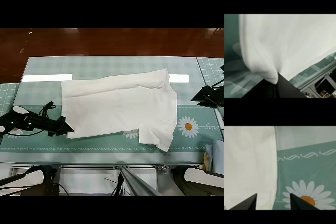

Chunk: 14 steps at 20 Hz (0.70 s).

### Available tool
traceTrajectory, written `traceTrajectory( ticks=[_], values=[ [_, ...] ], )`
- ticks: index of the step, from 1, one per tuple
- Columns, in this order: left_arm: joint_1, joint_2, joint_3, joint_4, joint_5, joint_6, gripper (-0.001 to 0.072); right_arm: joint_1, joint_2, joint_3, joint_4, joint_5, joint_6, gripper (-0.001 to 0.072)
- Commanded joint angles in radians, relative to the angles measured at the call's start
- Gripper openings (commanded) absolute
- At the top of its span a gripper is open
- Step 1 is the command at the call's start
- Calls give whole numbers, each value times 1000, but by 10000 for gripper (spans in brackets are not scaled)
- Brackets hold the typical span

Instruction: Fold the shirts.

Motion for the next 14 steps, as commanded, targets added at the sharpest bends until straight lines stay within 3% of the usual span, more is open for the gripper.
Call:
traceTrajectory(
  ticks=[1, 6, 8, 14],
  values=[
    [-29, -27, 0, 1, 53, -2, 27, 0, 9, -11, -33, 23, 0, 495],
    [-24, -27, 0, 1, 42, 9, 27, 0, 90, -229, -14, -47, -41, 499],
    [-24, -27, 0, 1, 38, 10, 27, 0, 117, -322, 53, -48, -93, 595],
    [-24, -27, 0, 1, 35, 10, 27, 0, 118, -463, 83, -63, -117, 530]
  ],
)
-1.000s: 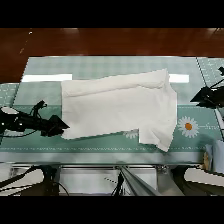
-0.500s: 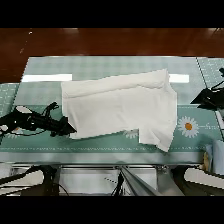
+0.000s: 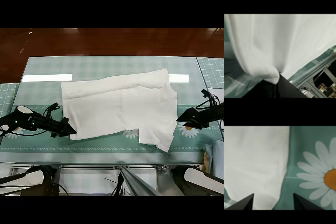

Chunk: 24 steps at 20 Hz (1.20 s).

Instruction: Fold the shirts.

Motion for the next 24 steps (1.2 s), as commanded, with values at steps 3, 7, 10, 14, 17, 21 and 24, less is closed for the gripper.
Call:
traceTrajectory(
  ticks=[3, 7, 10, 14, 17, 21, 24],
  values=[
    [-1, -1, 0, 3, 60, 1, 27, 1, 6, -111, 59, -67, -17, 527],
    [-1, -1, 2, 3, 57, 2, 27, 1, 6, -210, 97, -208, -20, 465],
    [0, -1, 2, 2, 57, 24, 27, 1, 6, -254, 156, -296, -40, 310],
    [0, 0, 6, 3, 64, 41, 27, 1, 8, -208, 228, -160, -179, 28],
    [0, 22, 62, 2, 37, 50, 27, 1, 71, -73, 278, -48, -217, 28],
    [0, 111, 238, -6, -1, 48, 27, 20, 127, 100, 656, -119, -337, 28],
    [-1, 143, 374, -60, 1, 23, 27, 142, 95, 211, 594, -256, -359, 27]
  ],
)
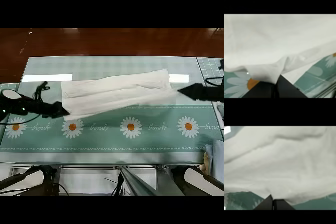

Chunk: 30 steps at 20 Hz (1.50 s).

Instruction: Fold the shirts.

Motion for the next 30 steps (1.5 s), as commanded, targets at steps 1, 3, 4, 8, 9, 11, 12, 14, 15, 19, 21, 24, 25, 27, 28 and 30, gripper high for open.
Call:
traceTrajectory(
  ticks=[1, 3, 4, 8, 9, 11, 12, 14, 15, 19, 21, 24, 25, 27, 28, 30],
  values=[
    [0, 32, 156, -65, -6, -16, 26, 122, -34, 132, 63, -126, -65, 27],
    [-1, 29, 195, -64, 42, -16, 26, 204, -100, 184, 63, -241, -75, 27],
    [-1, 29, 197, -64, 89, -16, 27, 236, -140, 206, 63, -318, -74, 27],
    [-2, 20, 197, -65, 386, -16, 26, 265, -308, 277, 63, -490, -1, 27],
    [-2, 8, 197, -64, 430, -16, 26, 265, -339, 285, 63, -515, 11, 27],
    [-1, -35, 198, -65, 463, -15, 27, 266, -389, 292, 68, -555, 23, 27],
    [-2, -61, 198, -65, 464, -15, 26, 266, -407, 292, 71, -562, 24, 27],
    [-4, -113, 198, -67, 465, -15, 26, 266, -434, 292, 69, -564, 21, 27],
    [-7, -138, 198, -85, 466, -14, 26, 266, -444, 292, 69, -574, 20, 27],
    [-9, -232, 244, -200, 473, 49, 27, 266, -454, 292, 68, -668, 13, 27],
    [-10, -275, 293, -246, 472, 60, 27, 266, -454, 292, 68, -678, 13, 27],
    [-19, -320, 354, -267, 472, 60, 28, 267, -454, 292, 68, -650, 14, 28],
    [-23, -327, 357, -267, 471, 59, 27, 266, -454, 292, 67, -641, 14, 28],
    [-24, -340, 357, -265, 441, 60, 31, 266, -454, 292, 66, -638, 17, 29],
    [-24, -346, 357, -264, 420, 60, 105, 266, -454, 292, 66, -637, 18, 30],
    [-21, -350, 357, -254, 387, 60, 362, 264, -452, 292, 63, -626, 17, 247]
  ],
)
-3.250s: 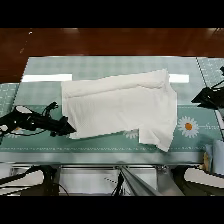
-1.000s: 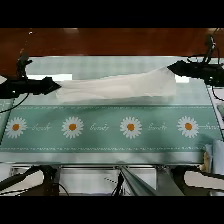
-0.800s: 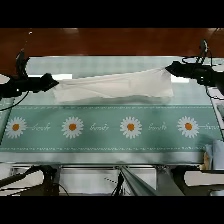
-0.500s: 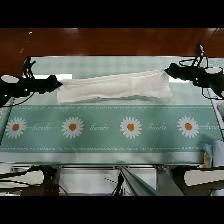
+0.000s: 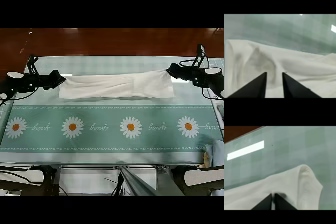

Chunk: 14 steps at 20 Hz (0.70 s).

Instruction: Fold the shirts.

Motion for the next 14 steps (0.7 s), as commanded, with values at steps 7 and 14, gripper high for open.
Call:
traceTrajectory(
  ticks=[7, 14],
  values=[
    [111, -8, 8, 1, -271, 2, 491, -99, 64, 0, -451, 138, 170, 390],
    [105, -7, 8, 0, -338, 3, 490, -220, -62, 0, -226, 378, 278, 606]
  ],
)
